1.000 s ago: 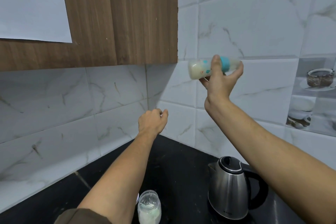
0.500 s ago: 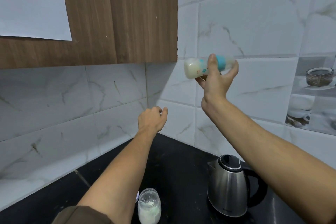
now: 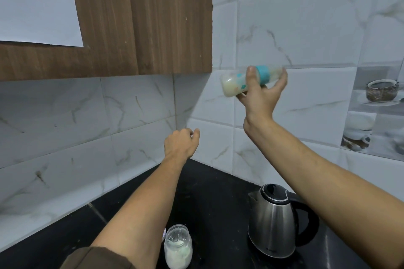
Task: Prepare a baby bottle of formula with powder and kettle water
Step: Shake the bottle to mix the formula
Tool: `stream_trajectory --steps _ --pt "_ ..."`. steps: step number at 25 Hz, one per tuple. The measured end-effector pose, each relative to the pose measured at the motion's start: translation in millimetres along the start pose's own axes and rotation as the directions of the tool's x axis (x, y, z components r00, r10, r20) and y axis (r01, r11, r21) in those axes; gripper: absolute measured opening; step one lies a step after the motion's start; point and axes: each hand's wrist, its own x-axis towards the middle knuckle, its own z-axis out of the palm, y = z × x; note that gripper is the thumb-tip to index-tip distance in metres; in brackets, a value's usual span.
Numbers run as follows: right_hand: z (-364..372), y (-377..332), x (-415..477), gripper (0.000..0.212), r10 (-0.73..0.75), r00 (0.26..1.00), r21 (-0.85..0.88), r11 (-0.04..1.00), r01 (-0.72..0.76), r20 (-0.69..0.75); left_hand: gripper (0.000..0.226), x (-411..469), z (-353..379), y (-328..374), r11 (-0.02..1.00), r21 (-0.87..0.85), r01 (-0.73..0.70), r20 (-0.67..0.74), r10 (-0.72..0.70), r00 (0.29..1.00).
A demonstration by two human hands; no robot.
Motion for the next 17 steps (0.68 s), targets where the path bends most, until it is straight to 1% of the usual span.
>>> stream_trajectory --steps 1,2,3,4,5,6,7,8,9,10,11,12,13,14,15,16,17 --pt "-2.8 2.3 -4.2 0.086 0.027 0.995 -0.091 0.996 -0.018 0.091 0.057 0.7 -0.5 0.7 1.0 0.001 0.001 -0.001 -0.001 1.0" --pt "-6.2 6.0 -10.0 0.086 0.065 0.973 -0.206 0.978 -0.018 0.222 0.056 1.7 -0.2 1.7 1.0 -0.003 -0.001 0.002 0.001 1.0" --pt "-9.1 8.1 -16.7 0.084 0.103 0.934 -0.308 0.951 0.007 0.341 0.055 1.8 0.0 3.1 1.0 -0.011 -0.003 0.005 0.003 1.0" --pt "-11.6 10.7 -19.4 0.082 0.126 0.901 -0.357 0.933 0.034 0.414 0.053 1.1 0.4 4.7 1.0 -0.016 -0.007 0.006 0.007 1.0" --pt "-11.8 11.8 -19.5 0.08 0.125 0.895 -0.34 0.94 0.031 0.429 0.052 0.1 -0.2 6.0 1.0 -0.02 -0.007 0.006 0.008 1.0" --pt "-9.3 12.3 -16.7 0.078 0.116 0.921 -0.264 0.964 -0.015 0.372 0.053 -0.4 0.0 6.0 1.0 -0.019 -0.01 0.006 0.01 1.0" --pt "-6.8 12.8 -11.0 0.076 0.136 0.958 -0.163 0.982 -0.096 0.254 0.055 -0.8 0.3 4.2 1.0 -0.016 -0.012 0.007 0.012 1.0" --pt "-3.8 11.2 -3.9 0.072 0.187 0.975 -0.038 0.982 -0.184 0.121 0.056 -1.1 1.0 1.3 1.0 -0.013 -0.009 0.005 0.01 1.0" --pt "-0.4 8.4 4.6 0.066 0.261 0.965 0.094 0.961 -0.261 0.015 0.056 -1.8 1.1 -1.5 1.0 -0.005 -0.003 0.001 0.003 1.0" --pt "1.1 6.6 11.5 0.058 0.345 0.938 0.216 0.918 -0.332 -0.027 0.056 -2.3 0.9 -4.1 1.0 0.005 0.007 0.0 -0.007 1.0" --pt "1.9 4.2 11.1 0.049 0.414 0.91 0.284 0.874 -0.394 -0.01 0.056 -2.2 0.2 -6.1 1.0 0.009 0.013 -0.001 -0.013 1.0" --pt "2.7 3.5 6.1 0.042 0.462 0.886 0.286 0.844 -0.454 0.043 0.056 -0.9 0.4 -7.8 1.0 0.012 0.018 -0.003 -0.018 1.0" --pt "3.7 0.5 -1.7 0.038 0.485 0.865 0.222 0.836 -0.502 0.131 0.056 0.4 1.3 -8.4 1.0 0.014 0.019 -0.003 -0.019 1.0" --pt "4.0 -1.4 -8.4 0.038 0.476 0.844 0.112 0.851 -0.512 0.246 0.056 1.1 1.8 -6.7 1.0 0.015 0.017 -0.004 -0.017 1.0" --pt "3.5 -2.3 -13.3 0.039 0.447 0.821 0.008 0.877 -0.481 0.354 0.056 1.2 2.6 -4.2 1.0 0.016 0.01 -0.006 -0.01 1.0" --pt "2.9 -1.4 -15.2 0.042 0.409 0.805 -0.043 0.9 -0.434 0.43 0.057 0.9 3.8 -2.0 1.0 0.017 0.003 -0.007 -0.003 1.0" --pt "3.3 -0.5 -14.0 0.047 0.376 0.817 -0.034 0.914 -0.403 0.436 0.057 1.1 4.7 -0.6 1.0 0.014 -0.005 -0.006 0.005 1.0"
